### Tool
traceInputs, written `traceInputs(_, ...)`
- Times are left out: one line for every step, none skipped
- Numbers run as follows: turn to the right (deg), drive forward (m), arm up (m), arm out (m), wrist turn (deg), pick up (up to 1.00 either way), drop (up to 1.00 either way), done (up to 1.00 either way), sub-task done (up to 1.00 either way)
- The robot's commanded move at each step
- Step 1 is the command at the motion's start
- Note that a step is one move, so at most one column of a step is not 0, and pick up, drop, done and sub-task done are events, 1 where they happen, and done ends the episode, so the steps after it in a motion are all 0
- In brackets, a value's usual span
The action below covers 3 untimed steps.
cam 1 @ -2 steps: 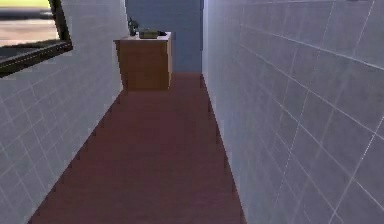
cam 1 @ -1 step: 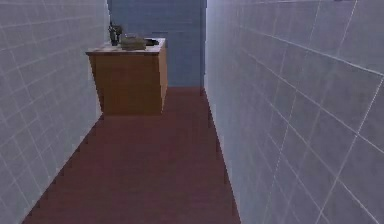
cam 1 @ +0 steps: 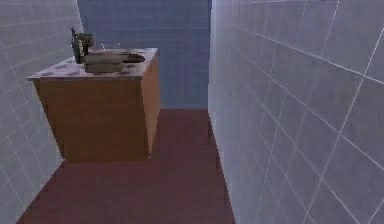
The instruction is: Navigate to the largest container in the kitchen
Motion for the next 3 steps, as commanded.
traceInputs(0.0, 1.0, 0.0, 0.0, 0.0, 0.0, 0.0, 0.0, 0.0)
traceInputs(0.0, 0.55, 0.0, 0.0, 0.0, 0.0, 0.0, 0.0, 0.0)
traceInputs(-15.0, 0.0, 0.0, 0.0, 0.0, 0.0, 0.0, 0.0, 0.0)
